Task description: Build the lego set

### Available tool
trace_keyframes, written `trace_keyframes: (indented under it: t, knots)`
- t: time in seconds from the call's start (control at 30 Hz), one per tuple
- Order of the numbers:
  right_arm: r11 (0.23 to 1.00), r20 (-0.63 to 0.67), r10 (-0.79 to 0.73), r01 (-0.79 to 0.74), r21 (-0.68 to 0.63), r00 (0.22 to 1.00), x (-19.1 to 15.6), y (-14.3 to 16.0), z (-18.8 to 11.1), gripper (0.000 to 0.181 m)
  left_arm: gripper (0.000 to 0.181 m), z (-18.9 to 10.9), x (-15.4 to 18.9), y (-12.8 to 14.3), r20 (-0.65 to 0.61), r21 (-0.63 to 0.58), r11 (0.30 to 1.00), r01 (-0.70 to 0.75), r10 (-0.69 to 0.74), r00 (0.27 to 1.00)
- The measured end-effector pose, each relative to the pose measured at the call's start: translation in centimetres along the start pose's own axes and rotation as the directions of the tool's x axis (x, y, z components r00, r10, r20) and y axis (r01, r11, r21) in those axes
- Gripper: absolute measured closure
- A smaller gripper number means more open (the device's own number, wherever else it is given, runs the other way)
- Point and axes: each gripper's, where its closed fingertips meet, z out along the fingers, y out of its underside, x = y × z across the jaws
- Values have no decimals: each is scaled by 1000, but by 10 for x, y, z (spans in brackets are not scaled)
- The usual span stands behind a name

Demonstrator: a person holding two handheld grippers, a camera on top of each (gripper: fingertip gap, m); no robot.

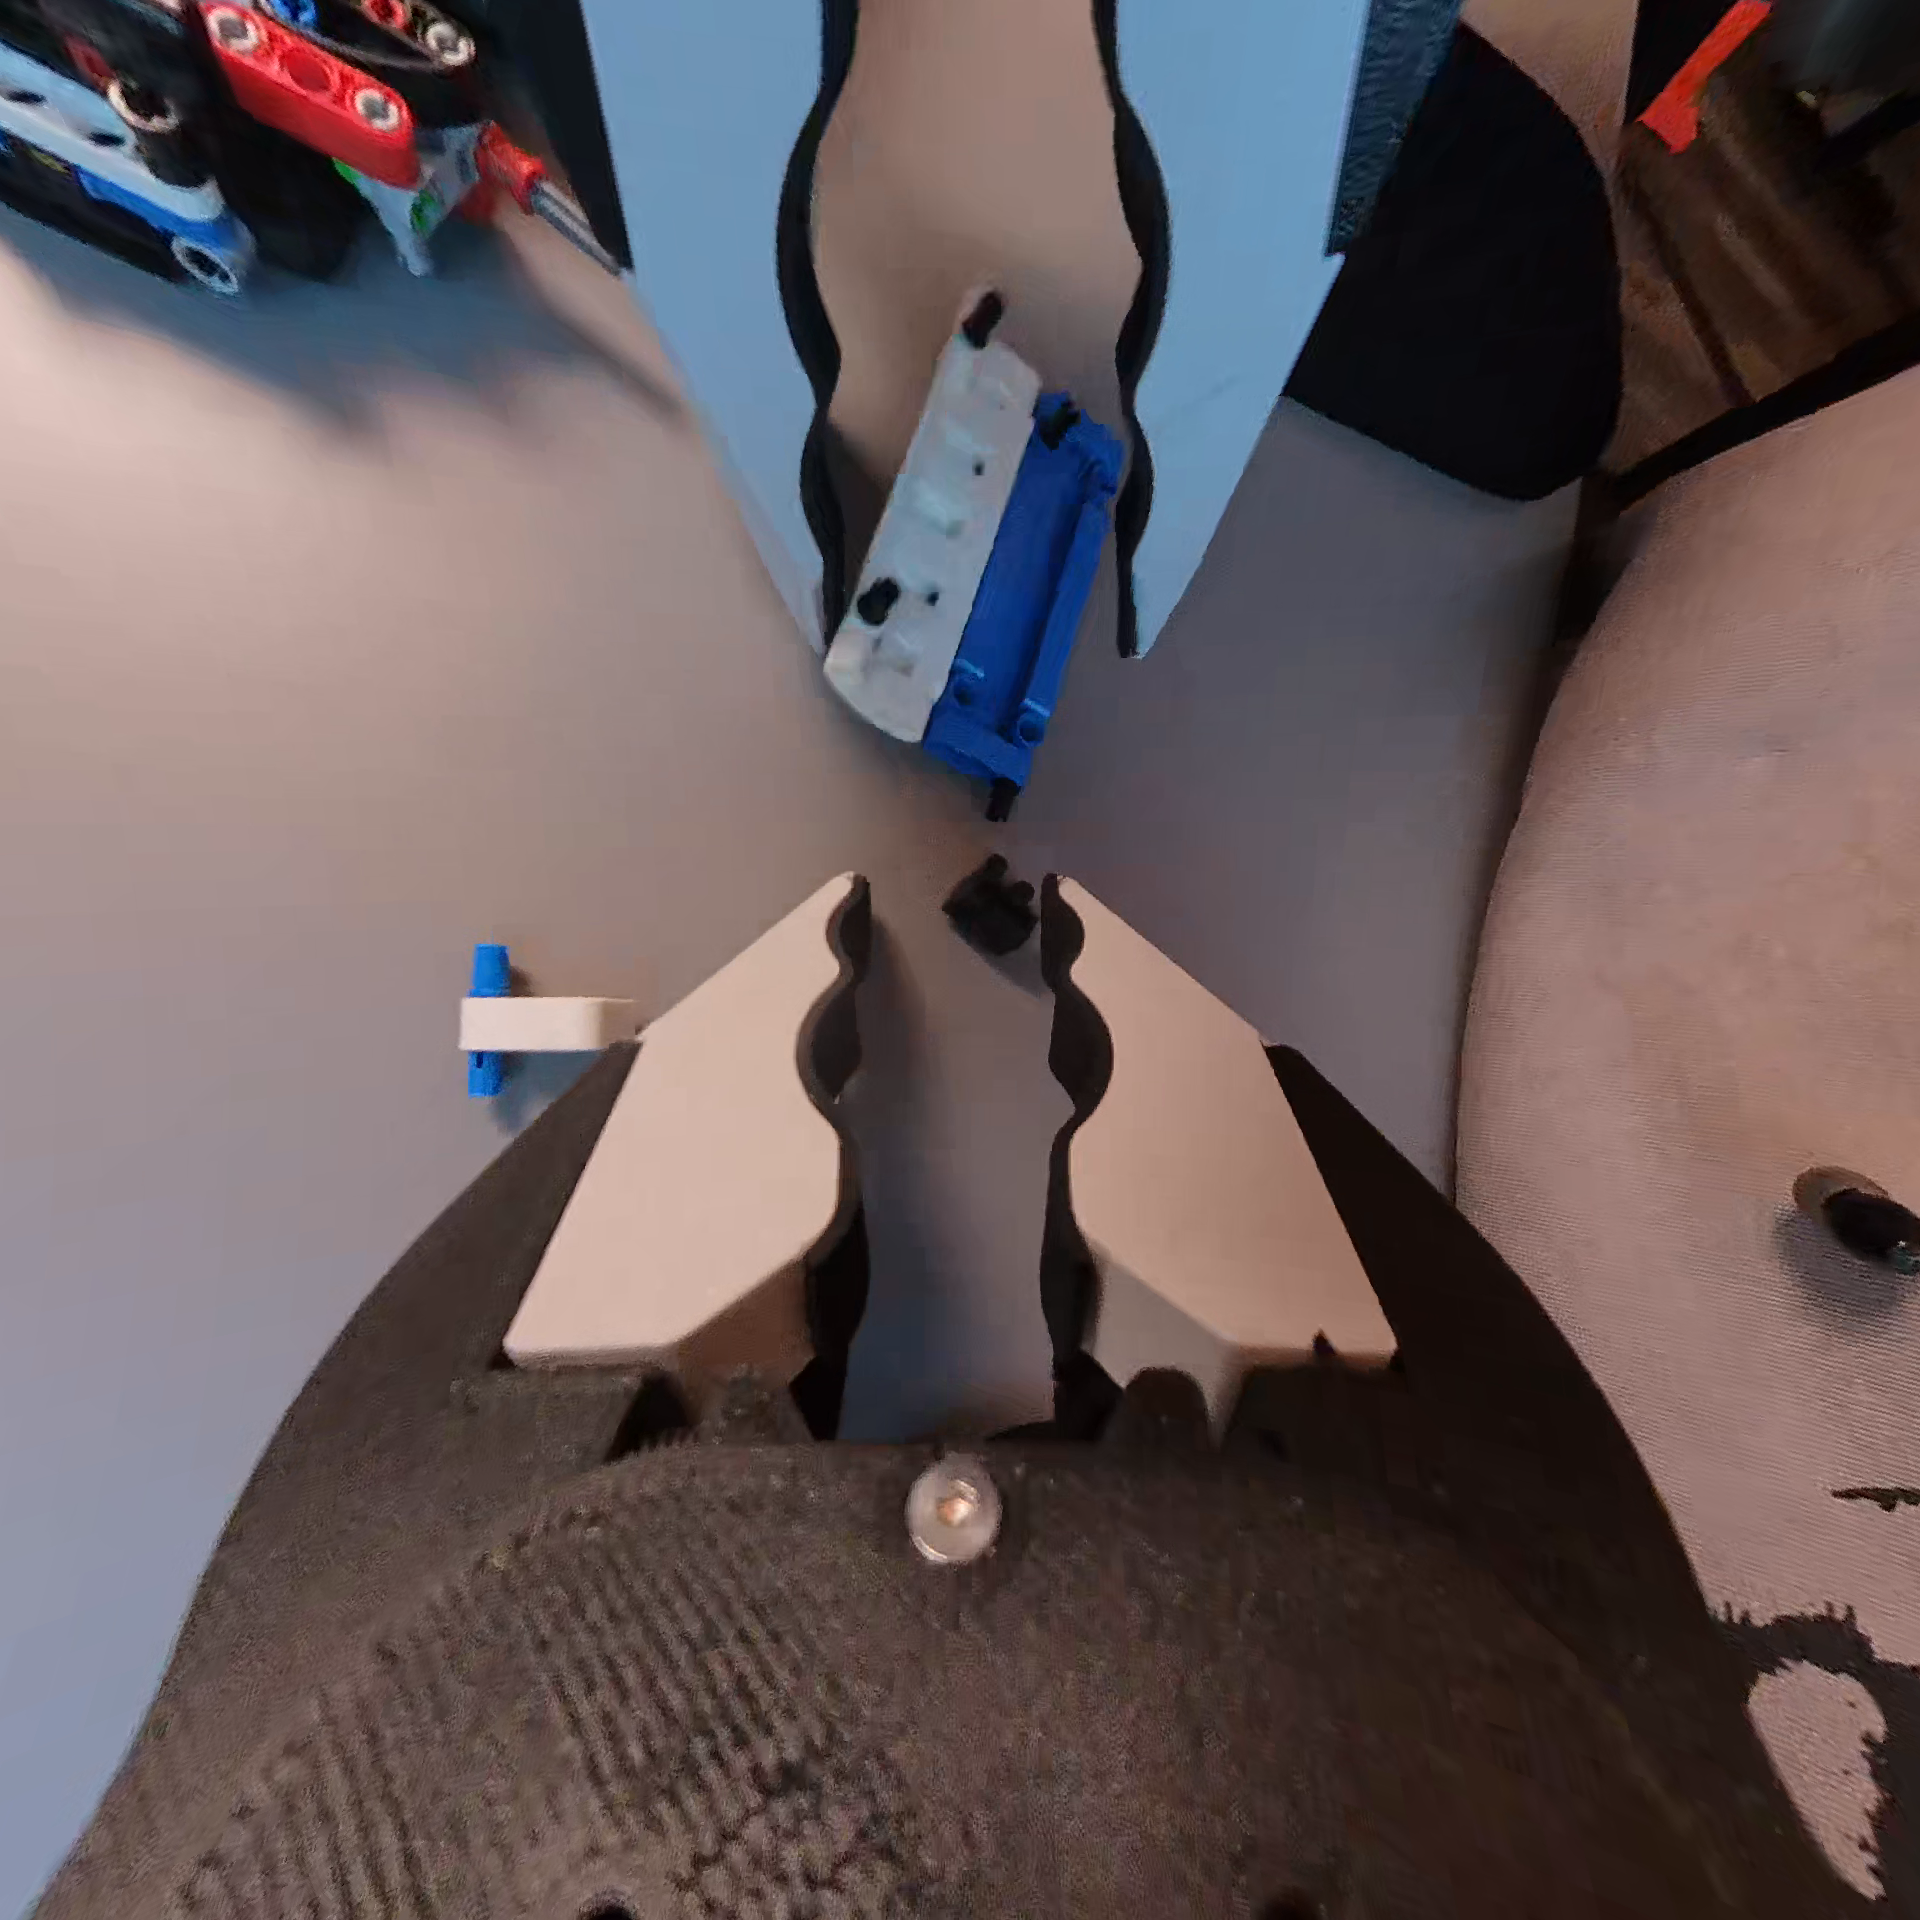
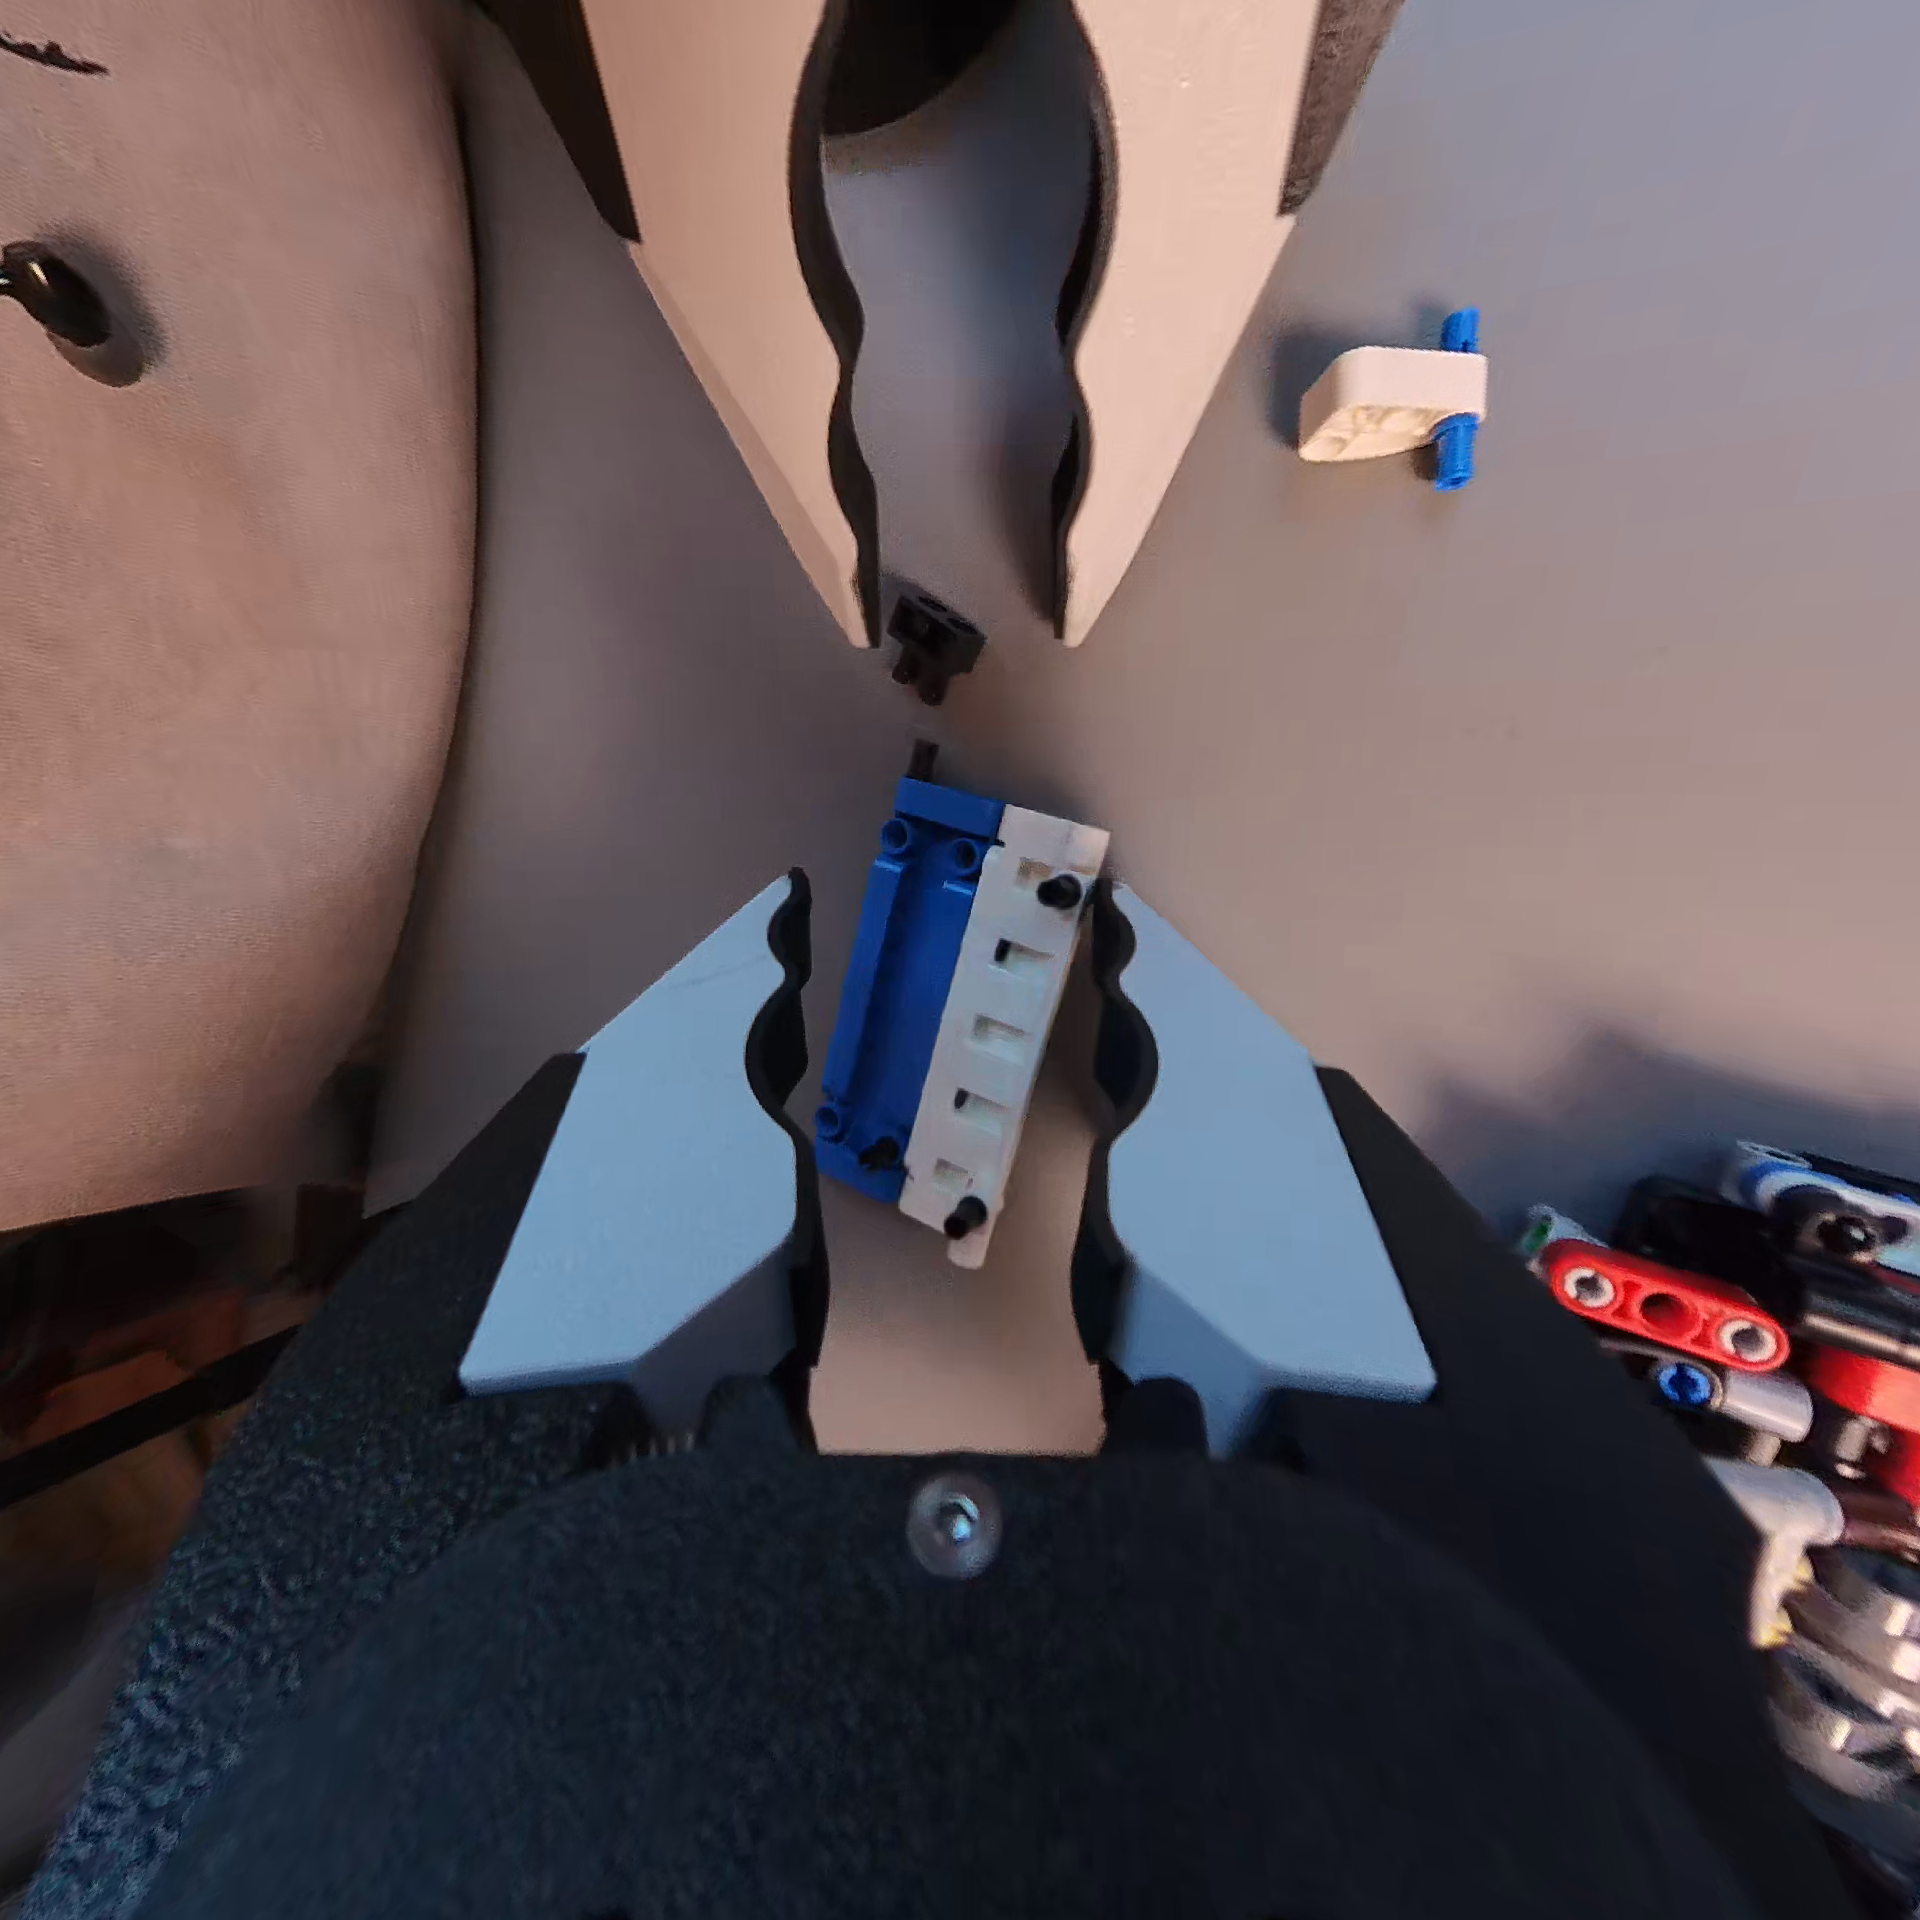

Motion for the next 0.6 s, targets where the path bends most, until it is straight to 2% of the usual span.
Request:
trace_keyframes:
  t: [0.1,0.27,0.37,0.43,0.6]
  knots:
    - [999,-68,-14,17,52,998,2,1,-2,130,157,0,7,-3,20,63,995,-82,81,996]
    - [998,-259,-59,65,18,964,10,13,-2,134,163,10,11,-3,122,40,972,-233,226,966]
    - [996,-365,-87,91,-4,927,14,16,-2,150,165,19,11,-6,160,-3,955,-298,295,942]
    - [996,-394,-80,92,11,916,15,16,-2,150,166,25,9,-5,166,-38,951,-306,308,937]
    - [989,-430,-80,126,79,899,10,16,-3,151,175,29,9,-9,179,-34,944,-329,329,927]
